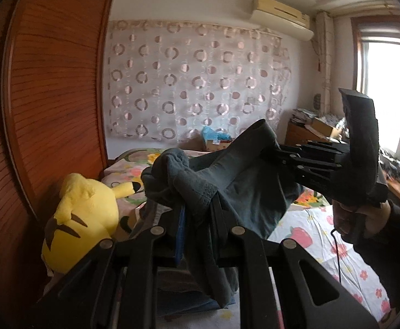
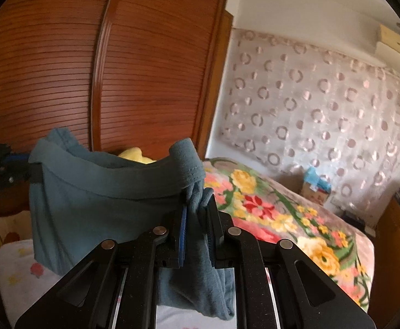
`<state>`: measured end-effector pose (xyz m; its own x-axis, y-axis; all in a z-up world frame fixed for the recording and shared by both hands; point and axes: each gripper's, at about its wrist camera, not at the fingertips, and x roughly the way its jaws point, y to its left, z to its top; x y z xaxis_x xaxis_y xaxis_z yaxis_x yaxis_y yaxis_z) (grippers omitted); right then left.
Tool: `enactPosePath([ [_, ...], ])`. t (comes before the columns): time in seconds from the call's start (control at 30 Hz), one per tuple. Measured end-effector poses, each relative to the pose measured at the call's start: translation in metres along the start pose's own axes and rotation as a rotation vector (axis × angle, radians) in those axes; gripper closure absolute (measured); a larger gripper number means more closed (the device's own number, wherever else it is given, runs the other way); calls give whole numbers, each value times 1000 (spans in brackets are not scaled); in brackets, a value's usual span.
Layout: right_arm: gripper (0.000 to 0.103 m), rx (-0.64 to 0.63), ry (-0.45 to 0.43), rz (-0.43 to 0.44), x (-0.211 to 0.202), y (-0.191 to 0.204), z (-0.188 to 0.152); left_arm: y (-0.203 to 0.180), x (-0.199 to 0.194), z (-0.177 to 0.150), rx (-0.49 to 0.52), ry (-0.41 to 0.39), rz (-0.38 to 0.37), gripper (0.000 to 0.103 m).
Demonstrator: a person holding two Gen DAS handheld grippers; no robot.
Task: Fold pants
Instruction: 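Lift the folded shorts with the left gripper and carry them toward the clothes stack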
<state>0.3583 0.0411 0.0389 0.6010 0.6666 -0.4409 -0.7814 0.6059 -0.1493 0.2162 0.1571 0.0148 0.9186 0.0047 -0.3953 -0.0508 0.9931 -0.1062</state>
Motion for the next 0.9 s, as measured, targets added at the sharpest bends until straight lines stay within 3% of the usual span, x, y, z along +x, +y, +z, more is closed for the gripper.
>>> enactPosePath([
  [0.13, 93, -10, -7, 22, 19, 4, 7, 8, 4, -8, -39, -12, 24, 90],
  [0.57, 93, -66, 49, 105, 92, 29, 19, 27, 20, -37, -113, 54, 88, 89],
  [0.9, 93, -56, 67, 128, 112, 47, 22, 34, 21, -51, -135, 75, 124, 89],
])
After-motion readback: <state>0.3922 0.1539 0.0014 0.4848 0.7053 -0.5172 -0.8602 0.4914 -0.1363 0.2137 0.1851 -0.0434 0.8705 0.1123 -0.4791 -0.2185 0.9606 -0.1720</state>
